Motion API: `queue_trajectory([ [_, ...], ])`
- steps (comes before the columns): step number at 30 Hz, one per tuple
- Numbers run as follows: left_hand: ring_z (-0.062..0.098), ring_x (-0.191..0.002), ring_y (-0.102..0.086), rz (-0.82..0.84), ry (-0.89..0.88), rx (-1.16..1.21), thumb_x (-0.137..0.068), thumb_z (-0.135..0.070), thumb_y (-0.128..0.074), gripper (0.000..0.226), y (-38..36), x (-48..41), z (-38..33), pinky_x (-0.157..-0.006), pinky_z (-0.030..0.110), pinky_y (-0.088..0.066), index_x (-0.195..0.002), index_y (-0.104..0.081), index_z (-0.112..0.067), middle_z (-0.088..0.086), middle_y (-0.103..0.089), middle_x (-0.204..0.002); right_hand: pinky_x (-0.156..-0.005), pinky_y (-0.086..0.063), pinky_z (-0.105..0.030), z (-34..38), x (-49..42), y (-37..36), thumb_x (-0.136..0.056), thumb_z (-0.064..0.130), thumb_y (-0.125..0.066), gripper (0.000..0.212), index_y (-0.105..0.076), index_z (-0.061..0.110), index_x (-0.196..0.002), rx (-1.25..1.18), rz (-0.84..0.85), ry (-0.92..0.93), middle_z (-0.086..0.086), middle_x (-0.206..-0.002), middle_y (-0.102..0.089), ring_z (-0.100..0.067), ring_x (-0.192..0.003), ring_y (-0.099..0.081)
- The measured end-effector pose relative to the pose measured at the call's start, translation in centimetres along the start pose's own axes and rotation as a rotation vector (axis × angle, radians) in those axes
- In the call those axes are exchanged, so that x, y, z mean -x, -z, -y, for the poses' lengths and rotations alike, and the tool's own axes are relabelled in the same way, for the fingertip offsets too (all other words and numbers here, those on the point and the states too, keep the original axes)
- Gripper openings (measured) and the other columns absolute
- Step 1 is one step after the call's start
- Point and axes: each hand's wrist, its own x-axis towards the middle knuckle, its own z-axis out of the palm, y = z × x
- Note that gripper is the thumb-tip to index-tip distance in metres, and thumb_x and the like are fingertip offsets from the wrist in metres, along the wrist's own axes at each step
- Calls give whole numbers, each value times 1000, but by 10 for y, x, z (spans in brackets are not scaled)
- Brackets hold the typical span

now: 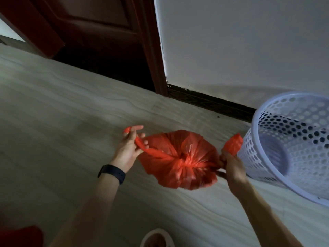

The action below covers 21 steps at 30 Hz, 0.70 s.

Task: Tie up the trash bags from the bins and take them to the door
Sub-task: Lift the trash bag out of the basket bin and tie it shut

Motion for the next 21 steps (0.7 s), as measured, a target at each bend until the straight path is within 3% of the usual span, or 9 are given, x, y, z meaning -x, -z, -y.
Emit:
queue_trajectory([
  [2,18,-114,-57,97,-15,-69,-102,-46,-38,33,-2,8,-5,-91,35,-49,-125,-59,-37,0,-54,-128,-57,-46,-29,6,-3,1,-101,32,-48,38,-52,16,-66,-63,2,36,-2,-58,-56,-19,-58,-57],
  [5,19,-130,-46,163,61,6,-95,-50,-45,39,-2,21,-14,-95,37,-47,-132,-56,-44,-3,-41,-143,-64,-50,-34,16,1,-6,-97,50,-52,43,-69,15,-81,-122,44,129,-7,-76,-71,-21,-68,-65],
  [9,15,-119,-53,-61,41,137,-97,-50,-42,38,-5,42,2,-102,39,-43,-130,-60,-40,-2,-39,-147,-90,-52,-44,6,11,-18,-79,79,-54,58,-75,26,-88,-96,-15,226,-1,-98,-77,-22,-97,-70],
  [12,11,-111,-59,-150,33,191,-98,-48,-41,35,-5,60,20,-98,32,-46,-122,-65,-37,-6,-54,-130,-92,-50,-48,-7,18,-28,-81,72,-56,55,-66,19,-91,-45,-59,394,9,-88,-68,-10,-89,-63],
  [14,11,-112,-61,-195,19,211,-99,-48,-41,35,-2,71,35,-97,31,-46,-117,-68,-34,-10,-61,-119,-97,-47,-45,-20,22,-30,-86,66,-54,39,-62,28,-93,46,-60,513,15,-92,-62,-3,-90,-58],
  [16,13,-111,-64,-301,-25,224,-99,-48,-41,38,1,79,50,-98,33,-45,-112,-71,-28,-7,-67,-116,-112,-34,-43,-39,23,-30,-91,66,-42,57,-58,24,-124,310,-107,627,6,-124,-58,-6,-117,-49],
  [18,14,-102,-66,-418,-63,238,-98,-48,-45,37,-2,81,59,-92,34,-45,-100,-70,-22,-5,-71,-103,-117,-25,-44,-57,20,-29,-96,64,-29,75,-41,10,-147,585,-138,764,-13,-148,-45,-25,-136,-37],
  [21,17,-98,-66,-497,-98,216,-96,-50,-49,32,-10,81,72,-83,32,-46,-93,-64,-22,0,-69,-100,-115,-26,-47,-68,21,-31,-103,50,-21,69,-32,1,-151,739,-132,889,-21,-156,-35,-35,-140,-34],
])
